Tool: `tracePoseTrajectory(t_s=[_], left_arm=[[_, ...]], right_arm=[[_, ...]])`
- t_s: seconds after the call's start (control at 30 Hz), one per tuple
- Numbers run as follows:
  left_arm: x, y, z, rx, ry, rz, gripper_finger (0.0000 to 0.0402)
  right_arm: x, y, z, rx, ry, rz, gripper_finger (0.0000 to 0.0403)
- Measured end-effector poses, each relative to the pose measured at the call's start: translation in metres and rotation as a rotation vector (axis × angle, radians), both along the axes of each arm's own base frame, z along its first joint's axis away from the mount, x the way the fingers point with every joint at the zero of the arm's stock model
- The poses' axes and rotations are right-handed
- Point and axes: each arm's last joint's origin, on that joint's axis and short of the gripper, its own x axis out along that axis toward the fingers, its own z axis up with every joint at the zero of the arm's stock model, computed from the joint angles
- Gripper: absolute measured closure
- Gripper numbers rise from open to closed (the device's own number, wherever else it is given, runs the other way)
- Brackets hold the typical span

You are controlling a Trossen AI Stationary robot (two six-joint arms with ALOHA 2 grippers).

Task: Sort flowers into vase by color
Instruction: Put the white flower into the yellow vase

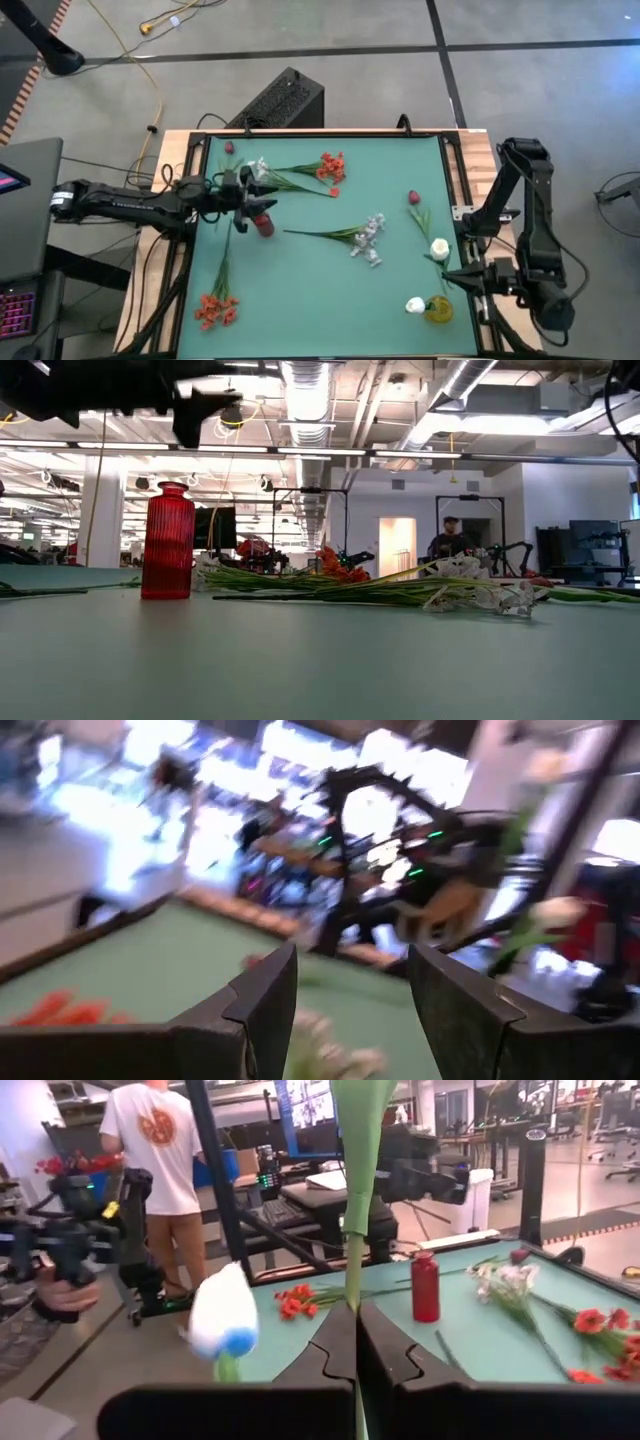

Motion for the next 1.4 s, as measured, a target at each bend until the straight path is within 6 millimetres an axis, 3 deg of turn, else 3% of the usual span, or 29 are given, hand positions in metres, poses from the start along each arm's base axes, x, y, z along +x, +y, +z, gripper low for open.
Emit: tracePoseTrajectory(t_s=[0.17, 0.37, 0.47, 0.8, 0.97, 1.17, 1.4], left_arm=[[0.021, -0.018, 0.025, 0.115, -0.007, -0.045, 0.0221], [0.073, -0.046, 0.053, 0.237, 0.052, -0.121, 0.0221], [0.107, -0.058, 0.061, 0.276, 0.062, -0.137, 0.0221], [0.244, -0.085, 0.059, 0.321, 0.056, -0.187, 0.0221], [0.296, -0.093, 0.055, 0.26, 0.041, -0.203, 0.0221], [0.329, -0.102, 0.054, 0.263, -0.002, -0.298, 0.0221], [0.344, -0.104, 0.053, 0.24, -0.034, -0.296, 0.0221]], right_arm=[[0.001, -0.014, 0.012, 0.003, 0.0, -0.012, 0.038], [0.001, -0.014, 0.011, -0.025, 0.003, -0.011, 0.038], [0.002, -0.012, 0.009, -0.037, 0.006, -0.013, 0.0379], [0.017, -0.016, 0.007, -0.078, 0.015, -0.095, 0.0379], [0.016, -0.016, 0.006, -0.117, 0.021, -0.092, 0.0378], [0.016, -0.018, 0.004, -0.144, 0.026, -0.092, 0.0378], [0.021, -0.021, 0.002, -0.186, 0.036, -0.119, 0.0378]])
